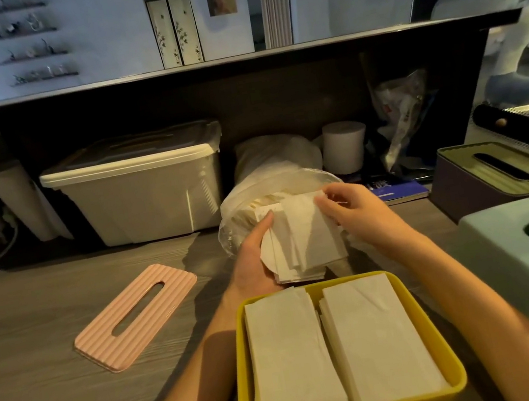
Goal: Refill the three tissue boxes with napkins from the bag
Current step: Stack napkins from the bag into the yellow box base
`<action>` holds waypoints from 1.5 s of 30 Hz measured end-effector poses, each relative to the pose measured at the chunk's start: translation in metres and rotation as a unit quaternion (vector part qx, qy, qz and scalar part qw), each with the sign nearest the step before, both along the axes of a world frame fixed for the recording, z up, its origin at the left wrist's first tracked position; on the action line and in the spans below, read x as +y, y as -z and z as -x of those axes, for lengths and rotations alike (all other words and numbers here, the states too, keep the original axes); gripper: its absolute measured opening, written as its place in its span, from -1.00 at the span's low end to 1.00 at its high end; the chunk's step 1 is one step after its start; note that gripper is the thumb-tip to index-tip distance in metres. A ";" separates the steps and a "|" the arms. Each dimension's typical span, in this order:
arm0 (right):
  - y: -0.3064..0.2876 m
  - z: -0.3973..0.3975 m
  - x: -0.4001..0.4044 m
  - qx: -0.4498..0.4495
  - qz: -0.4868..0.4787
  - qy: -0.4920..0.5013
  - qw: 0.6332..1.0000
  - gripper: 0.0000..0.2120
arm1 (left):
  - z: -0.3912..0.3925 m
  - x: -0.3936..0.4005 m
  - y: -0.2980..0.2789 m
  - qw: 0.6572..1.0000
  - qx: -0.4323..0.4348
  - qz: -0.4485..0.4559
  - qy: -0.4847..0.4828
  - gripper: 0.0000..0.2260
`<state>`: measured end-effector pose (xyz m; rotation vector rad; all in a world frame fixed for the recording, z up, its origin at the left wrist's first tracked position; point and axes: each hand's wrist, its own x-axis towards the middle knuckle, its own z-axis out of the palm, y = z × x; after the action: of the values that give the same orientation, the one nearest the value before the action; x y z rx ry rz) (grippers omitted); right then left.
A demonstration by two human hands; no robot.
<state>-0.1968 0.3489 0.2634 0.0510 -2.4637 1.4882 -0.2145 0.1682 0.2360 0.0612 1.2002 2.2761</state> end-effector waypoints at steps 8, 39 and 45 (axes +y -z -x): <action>0.000 0.001 -0.005 -0.040 0.015 0.016 0.999 -0.77 | 0.009 0.000 0.001 0.998 0.041 0.044 -0.012 -0.71; 0.010 0.007 -0.001 0.024 0.005 0.046 0.999 -0.82 | 0.009 0.001 -0.001 0.996 -0.007 -0.043 -0.081 -0.60; -0.002 0.002 0.010 -0.006 0.089 -0.012 0.996 -0.91 | 0.008 -0.007 -0.003 0.997 -0.021 -0.047 -0.057 -0.74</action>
<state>-0.1988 0.3592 0.2650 0.0369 -2.3362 1.7175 -0.2226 0.1607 0.2390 -0.0212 1.0994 2.4205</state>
